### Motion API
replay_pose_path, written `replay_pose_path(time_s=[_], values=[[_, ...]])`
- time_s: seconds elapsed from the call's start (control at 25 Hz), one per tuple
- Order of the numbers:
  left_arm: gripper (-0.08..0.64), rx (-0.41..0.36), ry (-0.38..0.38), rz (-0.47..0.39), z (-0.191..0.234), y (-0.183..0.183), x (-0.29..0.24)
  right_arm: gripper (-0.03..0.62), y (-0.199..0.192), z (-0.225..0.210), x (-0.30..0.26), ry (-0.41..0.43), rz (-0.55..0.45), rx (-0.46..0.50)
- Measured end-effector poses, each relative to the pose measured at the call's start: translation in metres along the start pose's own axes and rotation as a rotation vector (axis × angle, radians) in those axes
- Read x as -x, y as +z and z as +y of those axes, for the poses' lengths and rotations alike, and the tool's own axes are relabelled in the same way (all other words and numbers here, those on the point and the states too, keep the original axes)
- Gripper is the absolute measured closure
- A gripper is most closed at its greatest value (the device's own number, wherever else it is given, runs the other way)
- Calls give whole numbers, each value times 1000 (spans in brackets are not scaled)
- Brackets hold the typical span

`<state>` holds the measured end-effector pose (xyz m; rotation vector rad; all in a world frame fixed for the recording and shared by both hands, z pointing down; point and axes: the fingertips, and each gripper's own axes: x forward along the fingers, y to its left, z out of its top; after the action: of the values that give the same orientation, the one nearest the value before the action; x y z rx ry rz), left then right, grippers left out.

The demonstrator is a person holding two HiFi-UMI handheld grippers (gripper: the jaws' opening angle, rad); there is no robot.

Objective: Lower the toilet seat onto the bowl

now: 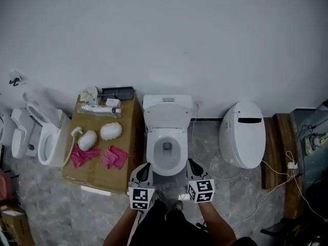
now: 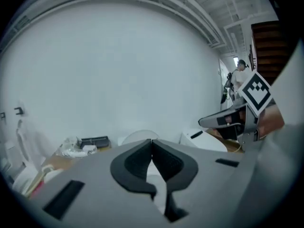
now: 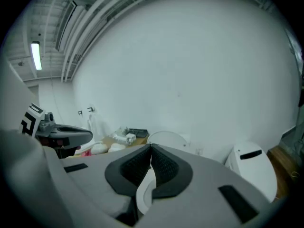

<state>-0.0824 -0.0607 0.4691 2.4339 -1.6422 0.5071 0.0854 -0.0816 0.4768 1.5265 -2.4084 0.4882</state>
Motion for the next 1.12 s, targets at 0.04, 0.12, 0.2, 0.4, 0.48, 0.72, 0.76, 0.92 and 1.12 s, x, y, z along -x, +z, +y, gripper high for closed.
replay_pose_path(time_s=[0.04,0.12,0.2,0.4,0.48,0.72,0.76,0.92,1.12], values=[[549,10,15,-38,2,20,11,565,19,4,9,-2,-40,6],[549,42,30,-109,2,52,32,565,47,14,29,0,-102,5],[549,66,42,-178,1,76,53,565,63,24,50,4,-141,-1],[549,60,74,-263,2,108,92,565,81,40,96,-2,-215,-25],[549,58,77,-251,2,106,98,565,82,44,103,1,-226,-27],[549,72,68,-248,0,98,101,565,77,47,104,7,-218,-1],[549,73,67,-252,0,99,102,565,78,47,103,7,-216,1],[549,58,59,-278,-1,106,103,565,82,48,99,6,-217,15],[549,57,60,-253,0,105,105,565,84,49,101,-8,-223,24]])
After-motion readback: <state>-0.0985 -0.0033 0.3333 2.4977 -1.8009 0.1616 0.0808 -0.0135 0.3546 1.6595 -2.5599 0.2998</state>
